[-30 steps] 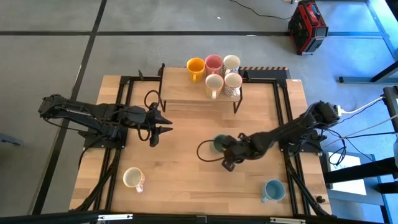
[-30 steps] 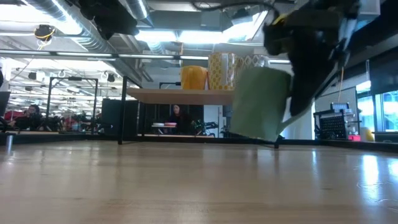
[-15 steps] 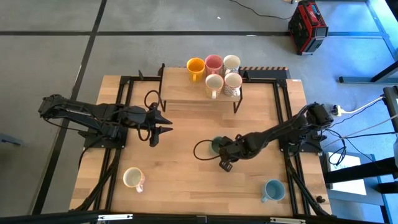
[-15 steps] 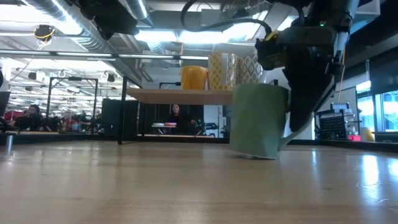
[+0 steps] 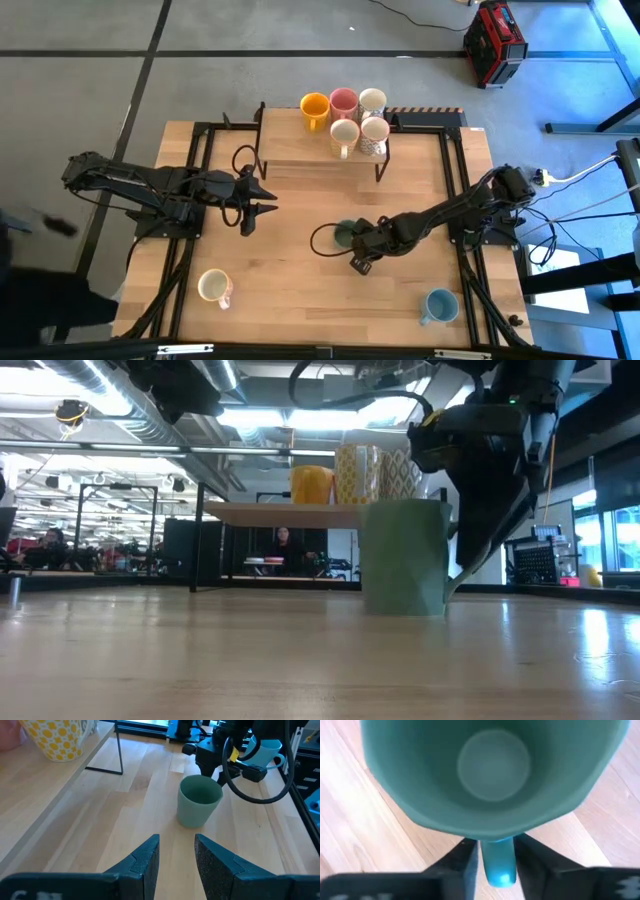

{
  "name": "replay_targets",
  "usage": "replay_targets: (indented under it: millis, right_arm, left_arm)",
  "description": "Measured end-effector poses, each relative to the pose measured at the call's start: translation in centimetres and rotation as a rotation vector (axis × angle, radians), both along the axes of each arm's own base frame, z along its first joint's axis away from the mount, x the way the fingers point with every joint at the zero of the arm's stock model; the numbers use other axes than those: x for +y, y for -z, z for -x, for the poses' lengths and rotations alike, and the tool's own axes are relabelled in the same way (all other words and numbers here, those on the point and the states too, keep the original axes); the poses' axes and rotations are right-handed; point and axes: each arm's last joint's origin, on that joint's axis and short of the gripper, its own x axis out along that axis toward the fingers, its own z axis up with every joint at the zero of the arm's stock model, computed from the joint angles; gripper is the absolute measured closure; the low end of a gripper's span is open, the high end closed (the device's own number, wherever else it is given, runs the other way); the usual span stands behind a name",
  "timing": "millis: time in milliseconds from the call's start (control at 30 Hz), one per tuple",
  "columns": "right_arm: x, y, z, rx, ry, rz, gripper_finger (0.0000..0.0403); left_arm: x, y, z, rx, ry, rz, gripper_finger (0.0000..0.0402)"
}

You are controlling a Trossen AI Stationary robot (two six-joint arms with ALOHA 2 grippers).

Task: Place coffee mugs
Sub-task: Put the green mug on the shelf

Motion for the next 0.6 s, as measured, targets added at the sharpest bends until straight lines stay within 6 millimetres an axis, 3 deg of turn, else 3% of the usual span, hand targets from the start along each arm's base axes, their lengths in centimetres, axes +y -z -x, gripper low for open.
replay_targets:
  millis: [200,367,600]
  right_arm:
    - [-0.2,-2.0,0.7,-0.053,-0.007,-0.015,0.0232]
    - [-0.2,-4.7,2.7,-0.076,-0.052,0.000,0.0214]
    - [2.9,-6.8,5.7,-0.193,-0.139,0.220,0.0212]
  left_arm:
    - [0.0,0.0,0.0,0.000,0.000,-0.001,0.0284]
    - [0.0,0.0,0.0,0.005,0.001,-0.003,0.0284]
    - [0.0,0.2,0.1,0.024,0.001,-0.005,0.0284]
